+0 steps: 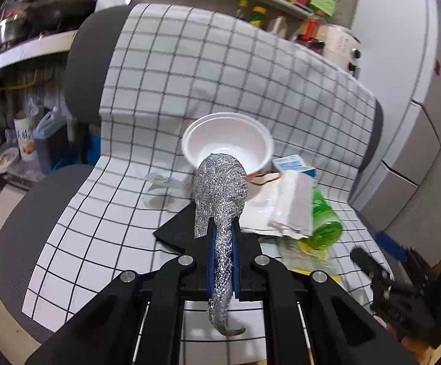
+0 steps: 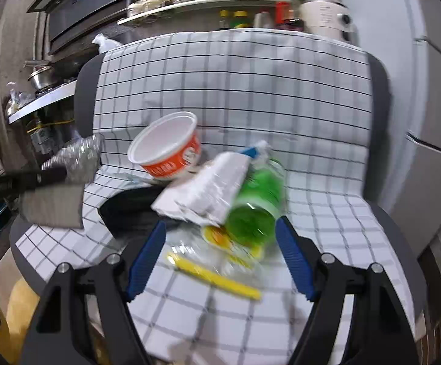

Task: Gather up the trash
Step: 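Grasp the white paper wrapper with the right gripper and lift it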

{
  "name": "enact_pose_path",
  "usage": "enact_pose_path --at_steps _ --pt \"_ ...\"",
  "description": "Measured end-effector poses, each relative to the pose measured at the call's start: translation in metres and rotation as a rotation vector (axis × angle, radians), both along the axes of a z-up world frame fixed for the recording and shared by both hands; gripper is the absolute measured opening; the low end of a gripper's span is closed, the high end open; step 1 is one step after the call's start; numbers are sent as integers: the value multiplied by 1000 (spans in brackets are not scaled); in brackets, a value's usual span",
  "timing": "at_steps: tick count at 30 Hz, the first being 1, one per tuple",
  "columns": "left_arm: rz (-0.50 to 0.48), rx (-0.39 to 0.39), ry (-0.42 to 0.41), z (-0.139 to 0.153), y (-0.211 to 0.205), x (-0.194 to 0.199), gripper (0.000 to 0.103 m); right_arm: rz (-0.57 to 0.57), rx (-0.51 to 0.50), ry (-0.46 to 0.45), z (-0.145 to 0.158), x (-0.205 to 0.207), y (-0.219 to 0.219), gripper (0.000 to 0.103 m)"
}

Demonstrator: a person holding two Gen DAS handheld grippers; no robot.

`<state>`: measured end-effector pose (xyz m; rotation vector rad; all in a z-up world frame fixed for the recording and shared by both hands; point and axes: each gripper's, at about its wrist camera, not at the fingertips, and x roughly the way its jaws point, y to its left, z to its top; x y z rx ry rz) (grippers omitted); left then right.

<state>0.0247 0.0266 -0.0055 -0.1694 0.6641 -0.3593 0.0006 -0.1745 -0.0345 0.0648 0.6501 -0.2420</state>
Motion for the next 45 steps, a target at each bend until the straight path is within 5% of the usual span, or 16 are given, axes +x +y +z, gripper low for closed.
enact_pose_path --at_steps 6,11,22,28,31,35,45 --pt "14 -3 18 -14 7 20 9 5 33 12 -4 60 -19 65" --pt "0 5 27 -25 6 31 9 -35 49 71 -22 100 -45 41" --pt "-10 21 45 -41 1 49 9 -153 108 138 -43 140 -82 47" --pt "-20 28 41 -40 -4 44 9 -100 115 133 -45 139 -73 49" --pt "-20 29 36 -36 -4 38 9 -71 101 137 -43 139 -64 23" --pt "-9 37 22 -30 -1 26 9 -67 125 56 -21 120 -59 2" --pt "19 33 -14 -6 6 -6 10 95 147 -70 60 50 -5 1"
